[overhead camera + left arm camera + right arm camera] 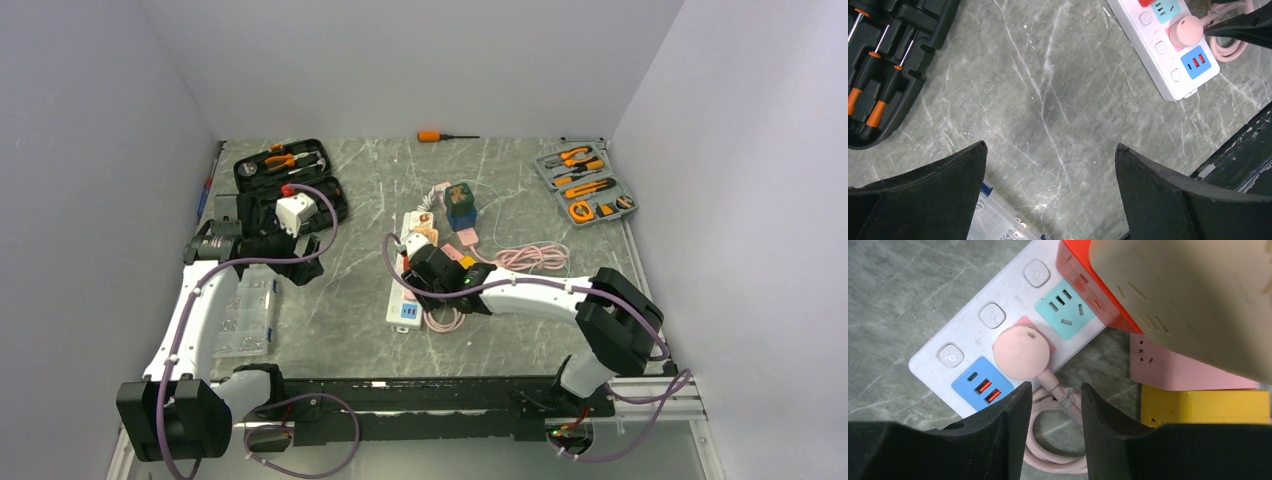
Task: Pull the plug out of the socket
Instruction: Remove the plug from the socket.
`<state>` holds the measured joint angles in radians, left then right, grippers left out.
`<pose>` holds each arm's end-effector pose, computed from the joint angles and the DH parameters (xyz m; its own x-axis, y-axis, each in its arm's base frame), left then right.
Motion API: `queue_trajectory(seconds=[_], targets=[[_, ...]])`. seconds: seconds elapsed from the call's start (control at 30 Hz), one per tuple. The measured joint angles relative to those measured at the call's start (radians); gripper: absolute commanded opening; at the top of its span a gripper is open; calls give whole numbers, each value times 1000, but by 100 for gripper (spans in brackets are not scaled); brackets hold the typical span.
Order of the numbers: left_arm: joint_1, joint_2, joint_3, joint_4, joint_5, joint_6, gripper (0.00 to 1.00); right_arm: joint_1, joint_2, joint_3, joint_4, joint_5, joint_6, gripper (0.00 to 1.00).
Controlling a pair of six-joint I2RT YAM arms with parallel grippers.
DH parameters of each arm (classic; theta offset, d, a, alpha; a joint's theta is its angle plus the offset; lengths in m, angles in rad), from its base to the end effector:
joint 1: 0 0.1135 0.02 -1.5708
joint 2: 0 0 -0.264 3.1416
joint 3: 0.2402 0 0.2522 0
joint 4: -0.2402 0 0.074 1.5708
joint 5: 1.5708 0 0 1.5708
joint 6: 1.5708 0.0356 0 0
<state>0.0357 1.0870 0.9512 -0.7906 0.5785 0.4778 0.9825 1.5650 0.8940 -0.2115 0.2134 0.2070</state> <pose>0.2109 -0.0119 0.2905 -0.5723 0.3648 -0.7344 0.6323 0.7666 -0.1119 0.1820 0.2593 0.1882 -0.5712 -0.4943 -0.6553 -0.6345 0.7724 -0.0295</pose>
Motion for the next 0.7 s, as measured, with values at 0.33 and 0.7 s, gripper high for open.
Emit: queue_trajectory(seconds=[0.33, 0.7], targets=[[0, -12, -6, 1, 0, 8, 100, 6, 27, 43, -67, 6, -58, 45], [0, -40, -16, -2, 0, 27, 99, 85, 73, 44, -21, 124, -55, 3]])
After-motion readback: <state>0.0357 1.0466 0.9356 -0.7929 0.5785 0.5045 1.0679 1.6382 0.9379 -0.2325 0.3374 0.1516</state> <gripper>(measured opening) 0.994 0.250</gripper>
